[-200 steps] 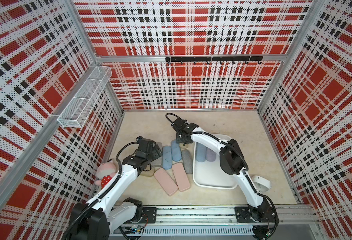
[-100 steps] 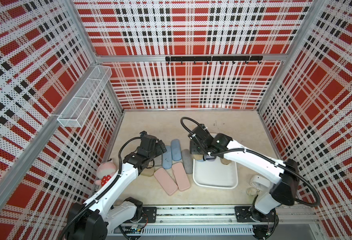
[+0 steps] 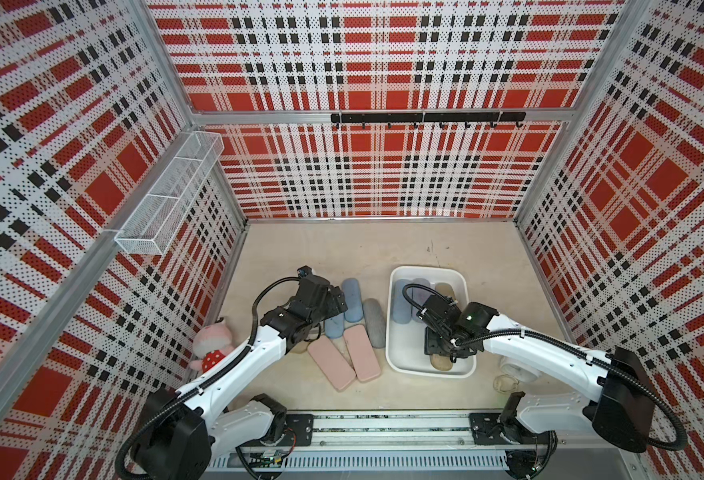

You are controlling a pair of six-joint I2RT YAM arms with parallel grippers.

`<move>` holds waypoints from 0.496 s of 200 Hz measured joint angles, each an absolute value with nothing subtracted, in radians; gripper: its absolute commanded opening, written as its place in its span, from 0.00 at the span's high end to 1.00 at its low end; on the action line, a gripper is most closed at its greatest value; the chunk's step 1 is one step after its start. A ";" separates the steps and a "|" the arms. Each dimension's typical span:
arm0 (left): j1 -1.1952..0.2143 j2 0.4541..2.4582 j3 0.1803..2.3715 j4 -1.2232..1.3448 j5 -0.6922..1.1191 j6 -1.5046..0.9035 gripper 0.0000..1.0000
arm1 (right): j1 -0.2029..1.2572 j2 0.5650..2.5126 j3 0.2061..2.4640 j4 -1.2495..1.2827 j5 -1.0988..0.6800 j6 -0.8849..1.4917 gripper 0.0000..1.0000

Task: Put the glasses cases into the storage boxes
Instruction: Pick up the glasses case at the center of the board, then place the glasses case in the storage box.

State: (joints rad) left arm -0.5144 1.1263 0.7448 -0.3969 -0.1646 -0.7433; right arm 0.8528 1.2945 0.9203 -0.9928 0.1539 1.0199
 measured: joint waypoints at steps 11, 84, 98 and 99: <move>-0.525 1.127 0.740 -0.393 -0.165 -0.747 0.10 | 0.845 1.289 0.897 -0.987 0.146 1.021 0.41; -0.580 1.142 0.704 -0.347 -0.164 -0.777 0.11 | 0.807 1.299 0.861 -0.978 0.126 1.007 0.41; -0.583 1.142 0.702 -0.344 -0.165 -0.781 0.10 | 0.794 1.316 0.861 -0.978 0.127 0.998 0.41; -0.583 1.142 0.702 -0.344 -0.165 -0.781 0.10 | 0.794 1.318 0.861 -0.978 0.128 0.998 0.41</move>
